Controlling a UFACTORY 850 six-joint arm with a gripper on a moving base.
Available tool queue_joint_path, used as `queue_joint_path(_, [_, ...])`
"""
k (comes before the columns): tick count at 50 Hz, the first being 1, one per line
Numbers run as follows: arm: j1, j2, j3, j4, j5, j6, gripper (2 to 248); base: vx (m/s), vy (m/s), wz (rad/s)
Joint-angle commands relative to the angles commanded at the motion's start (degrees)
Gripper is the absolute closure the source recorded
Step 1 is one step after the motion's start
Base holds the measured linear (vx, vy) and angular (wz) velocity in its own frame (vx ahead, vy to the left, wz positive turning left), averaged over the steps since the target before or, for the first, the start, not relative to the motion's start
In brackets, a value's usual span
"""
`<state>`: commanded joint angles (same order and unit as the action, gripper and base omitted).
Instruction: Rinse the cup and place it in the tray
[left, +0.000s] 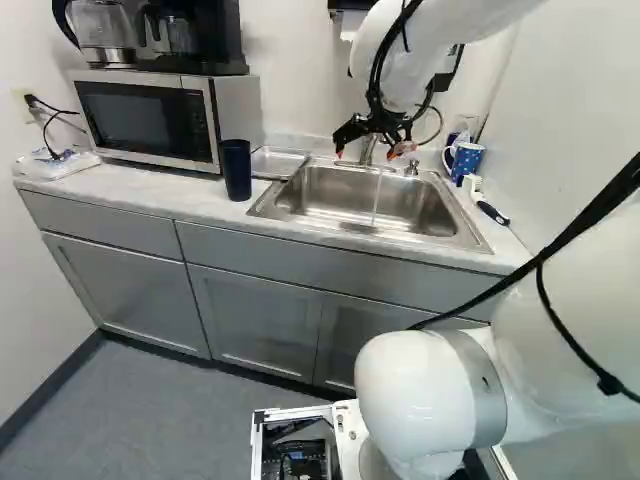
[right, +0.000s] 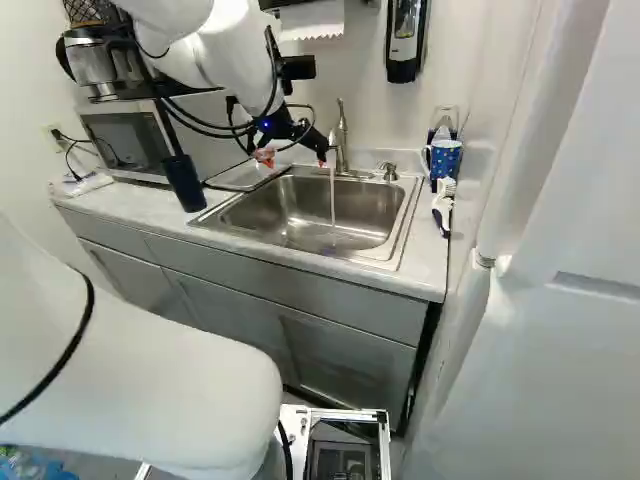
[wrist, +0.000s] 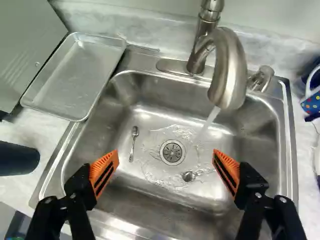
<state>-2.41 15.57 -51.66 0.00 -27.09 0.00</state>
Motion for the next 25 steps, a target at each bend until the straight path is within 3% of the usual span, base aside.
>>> queue_joint_path(25, [5.54, -1.46, -1.25, 0.0, -0.59, 0.0, 3, 0.0, 0.0, 0.0])
